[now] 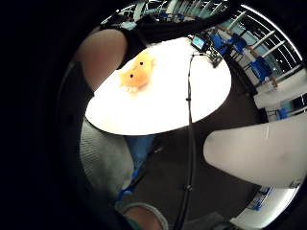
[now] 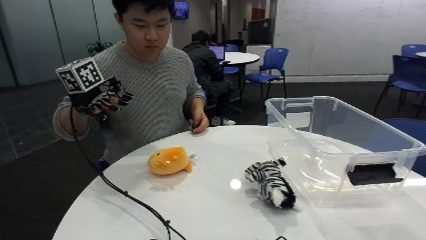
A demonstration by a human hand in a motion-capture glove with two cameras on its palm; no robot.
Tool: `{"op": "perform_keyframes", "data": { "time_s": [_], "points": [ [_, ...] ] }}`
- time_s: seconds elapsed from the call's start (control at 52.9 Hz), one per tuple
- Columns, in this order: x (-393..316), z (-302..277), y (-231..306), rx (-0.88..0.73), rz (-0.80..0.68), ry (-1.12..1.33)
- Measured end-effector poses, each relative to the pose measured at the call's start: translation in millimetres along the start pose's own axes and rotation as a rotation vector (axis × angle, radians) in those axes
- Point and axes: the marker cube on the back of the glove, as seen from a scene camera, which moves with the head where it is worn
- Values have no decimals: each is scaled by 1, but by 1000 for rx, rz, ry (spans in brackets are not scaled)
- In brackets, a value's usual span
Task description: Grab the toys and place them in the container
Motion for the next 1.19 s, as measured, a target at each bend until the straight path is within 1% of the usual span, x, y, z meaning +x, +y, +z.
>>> {"op": "perform_keyframes", "data": {
  "time_s": [0.095, 0.227, 0.302, 0.454, 0.567, 0.775, 0.945, 0.983, 1.058, 1.191],
  "points": [
    [3, 0, -6, -4, 11, 4],
    [11, 0, -29, 7, 88, 10],
    [12, 7, -59, 5, 88, 37],
    [8, 41, -136, -104, 47, 61],
    [4, 57, -166, -135, 26, 59],
    [8, 82, -181, -192, 34, 53],
    [17, 145, -182, -312, 111, 109],
    [18, 159, -181, -305, 126, 115],
    [17, 179, -178, -237, 141, 116],
    [11, 180, -181, -174, 131, 163]
  ]
}}
